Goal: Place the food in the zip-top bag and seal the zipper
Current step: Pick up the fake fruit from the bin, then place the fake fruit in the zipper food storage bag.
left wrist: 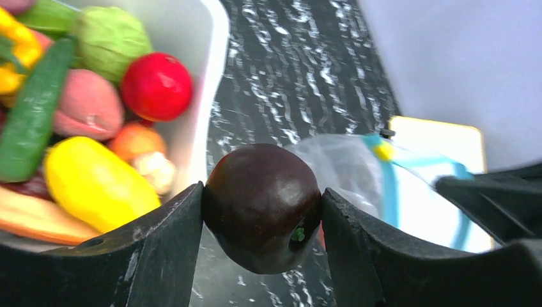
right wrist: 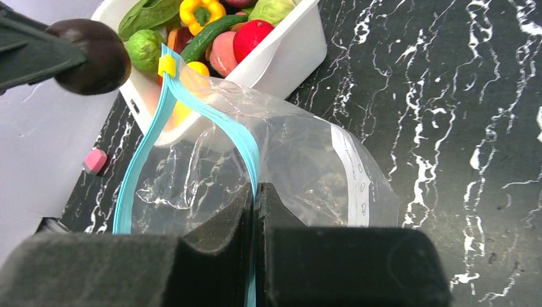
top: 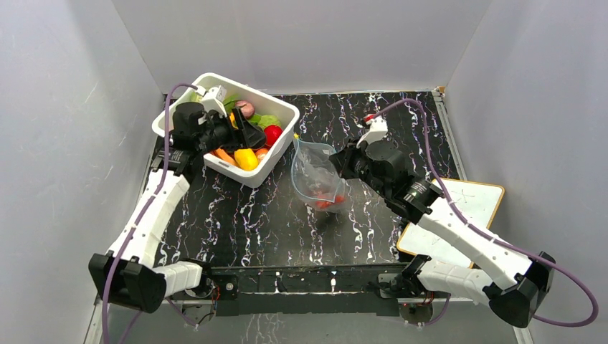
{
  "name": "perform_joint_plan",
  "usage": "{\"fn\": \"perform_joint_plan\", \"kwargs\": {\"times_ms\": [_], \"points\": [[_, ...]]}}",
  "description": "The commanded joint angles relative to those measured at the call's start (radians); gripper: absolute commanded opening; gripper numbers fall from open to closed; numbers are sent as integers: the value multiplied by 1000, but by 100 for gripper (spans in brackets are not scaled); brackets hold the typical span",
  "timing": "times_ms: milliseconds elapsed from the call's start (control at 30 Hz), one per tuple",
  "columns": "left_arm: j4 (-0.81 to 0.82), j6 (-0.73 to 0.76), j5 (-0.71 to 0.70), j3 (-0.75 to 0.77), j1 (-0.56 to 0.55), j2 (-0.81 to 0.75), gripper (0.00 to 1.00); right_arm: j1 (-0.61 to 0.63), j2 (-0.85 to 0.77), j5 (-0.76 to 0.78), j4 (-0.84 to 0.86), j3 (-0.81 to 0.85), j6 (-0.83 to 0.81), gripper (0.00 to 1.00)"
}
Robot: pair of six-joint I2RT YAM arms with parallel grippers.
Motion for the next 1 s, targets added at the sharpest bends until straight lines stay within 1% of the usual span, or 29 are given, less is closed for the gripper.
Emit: {"fn": "perform_joint_plan", "kwargs": {"times_ms": [0,133,233,300,467,600,767,833,900,967], "points": [[61,-99,225,-57,-5,-83,35,3,19,-33,113,13,56,0],[119,-170,313,-105,-7,-139,34,3,42,-46,145,-3,97,0],[191,-244,384,-136,-8,-173,34,4,57,-59,163,-10,127,0],[230,-294,408,-152,-13,-186,32,4,68,-74,172,-8,138,0],[284,-353,454,-162,-36,-190,32,5,84,-96,174,5,165,0],[346,-398,448,-170,-85,-193,32,4,83,-90,174,-2,183,0],[350,-401,412,-165,-189,-162,32,5,74,-91,180,-15,211,0],[331,-381,385,-160,-228,-146,35,4,70,-95,178,-13,212,0],[311,-362,365,-154,-253,-129,40,5,67,-94,173,-9,211,0],[288,-348,345,-146,-268,-114,44,4,64,-94,171,-8,213,0]]}}
